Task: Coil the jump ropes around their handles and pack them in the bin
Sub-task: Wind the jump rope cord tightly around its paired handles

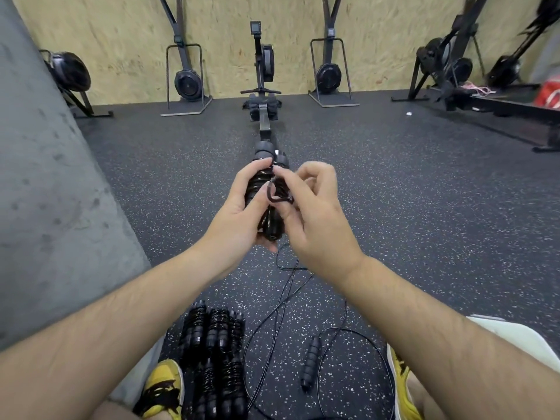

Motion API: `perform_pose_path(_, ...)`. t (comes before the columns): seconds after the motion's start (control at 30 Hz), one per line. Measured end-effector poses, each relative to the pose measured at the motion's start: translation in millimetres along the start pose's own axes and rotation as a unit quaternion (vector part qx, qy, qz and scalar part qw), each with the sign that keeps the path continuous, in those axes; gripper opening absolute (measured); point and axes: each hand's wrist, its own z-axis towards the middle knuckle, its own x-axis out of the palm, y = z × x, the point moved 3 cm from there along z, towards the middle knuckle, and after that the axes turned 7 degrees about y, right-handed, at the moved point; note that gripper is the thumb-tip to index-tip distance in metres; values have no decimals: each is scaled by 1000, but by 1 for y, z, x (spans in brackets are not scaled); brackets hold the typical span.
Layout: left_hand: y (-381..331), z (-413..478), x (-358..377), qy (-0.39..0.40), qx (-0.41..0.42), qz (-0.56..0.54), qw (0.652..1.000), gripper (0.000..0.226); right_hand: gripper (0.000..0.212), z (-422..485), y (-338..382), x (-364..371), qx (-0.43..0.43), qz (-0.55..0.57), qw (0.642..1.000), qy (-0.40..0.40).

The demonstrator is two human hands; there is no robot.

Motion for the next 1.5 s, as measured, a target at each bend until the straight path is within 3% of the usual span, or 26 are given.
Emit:
perform_pose_path(0.13, -4, 0, 6, 10, -15, -97, 995, 32, 49, 8, 5, -8, -63, -17, 998, 16)
perform_pose_path(0.23, -10, 4, 1, 20, -25, -158, 987, 34, 58, 11, 3, -25, -27, 36, 999, 19)
perform_pose_path(0.4, -17, 5, -4, 52, -28, -206, 977, 59, 38, 11, -3, -32, -54, 69, 996, 25)
perform_pose_path(0.67, -15, 11, -8, 84, -36, -200, 976, 74, 15, 23, -21, -32, -35, -30, 995, 88)
perform_pose_path(0.8, -10, 13, -10, 99, -42, -173, 979, 76, 27, 28, -17, -27, -20, -62, 992, 110)
perform_pose_path(0.97, -7, 10, -11, 95, -47, -166, 980, 72, 11, 25, -10, -19, 61, 20, 993, 97)
perform_pose_path(1.07, -6, 8, -11, 85, -46, -169, 981, 67, 5, 22, -6, -12, 161, 96, 980, 70)
perform_pose_path(1.17, -3, 6, -8, 68, -44, -143, 986, 60, 5, 19, 5, -6, 202, 145, 967, 53)
perform_pose_path(1.5, -3, -2, -22, 12, -15, -125, 992, 55, 23, 15, 12, 7, 112, 120, 985, 48)
